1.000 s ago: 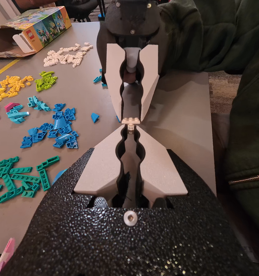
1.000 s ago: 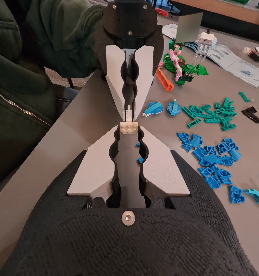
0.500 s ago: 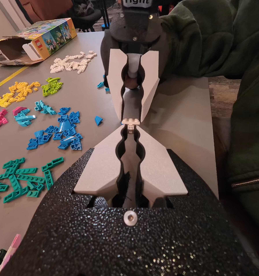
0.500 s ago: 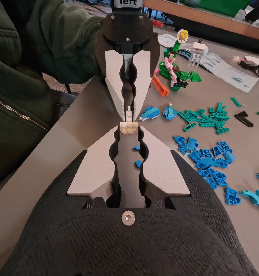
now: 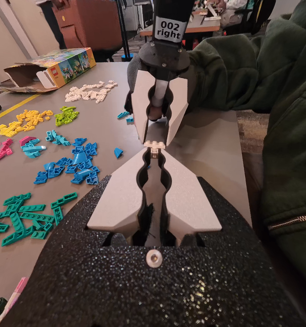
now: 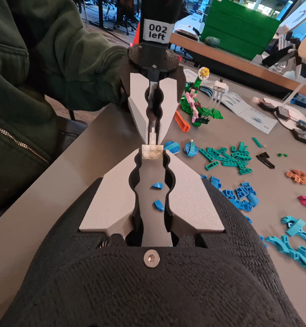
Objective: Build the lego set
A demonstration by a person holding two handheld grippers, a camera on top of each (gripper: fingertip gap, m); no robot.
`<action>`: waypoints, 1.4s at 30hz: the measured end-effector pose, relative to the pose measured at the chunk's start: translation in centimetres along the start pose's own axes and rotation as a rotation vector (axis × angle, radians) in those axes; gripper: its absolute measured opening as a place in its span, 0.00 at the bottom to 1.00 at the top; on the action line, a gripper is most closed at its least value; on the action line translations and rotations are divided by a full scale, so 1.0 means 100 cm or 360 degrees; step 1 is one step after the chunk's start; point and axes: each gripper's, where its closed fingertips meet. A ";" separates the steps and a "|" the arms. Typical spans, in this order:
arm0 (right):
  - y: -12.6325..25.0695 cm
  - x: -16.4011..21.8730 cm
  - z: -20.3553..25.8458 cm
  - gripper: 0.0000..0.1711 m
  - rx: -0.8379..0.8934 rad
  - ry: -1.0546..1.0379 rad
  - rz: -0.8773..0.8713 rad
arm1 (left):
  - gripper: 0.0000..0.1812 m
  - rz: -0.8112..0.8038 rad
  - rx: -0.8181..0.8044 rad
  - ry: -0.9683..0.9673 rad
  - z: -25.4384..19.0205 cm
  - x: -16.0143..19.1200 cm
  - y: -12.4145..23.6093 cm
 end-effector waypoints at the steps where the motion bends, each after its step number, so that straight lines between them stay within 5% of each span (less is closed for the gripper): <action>1: 0.000 -0.001 0.000 0.13 0.0014 0.0033 -0.0002 | 0.03 -0.0013 0.0005 0.0005 0.000 -0.001 0.001; 9: 0.004 -0.011 0.000 0.13 -0.0091 -0.0257 -0.0123 | 0.03 -0.0116 0.0066 0.0057 -0.005 -0.011 0.003; 15: 0.004 -0.015 -0.004 0.13 0.0051 0.0024 -0.0092 | 0.03 -0.0172 0.0067 0.0101 -0.003 -0.015 0.006; 20: 0.005 -0.017 -0.003 0.13 -0.0064 -0.0255 -0.0168 | 0.03 -0.0204 0.0074 0.0092 -0.005 -0.018 0.006; 24: 0.003 -0.016 -0.004 0.13 0.0049 -0.0011 -0.0137 | 0.03 -0.0207 0.0055 0.0079 -0.003 -0.018 0.007; 28: 0.005 -0.017 -0.002 0.13 -0.0060 -0.0222 -0.0178 | 0.03 -0.0207 0.0080 0.0079 -0.006 -0.018 0.006; 42: 0.009 -0.016 -0.002 0.14 -0.0031 -0.0112 -0.0162 | 0.03 -0.0138 0.0064 0.0025 -0.006 -0.013 0.002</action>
Point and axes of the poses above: each gripper's, where its closed fingertips meet, y back along the fingers, x out of its underside, z = x × y across the jaws, and after that the axes turned 8 degrees about y, right-handed
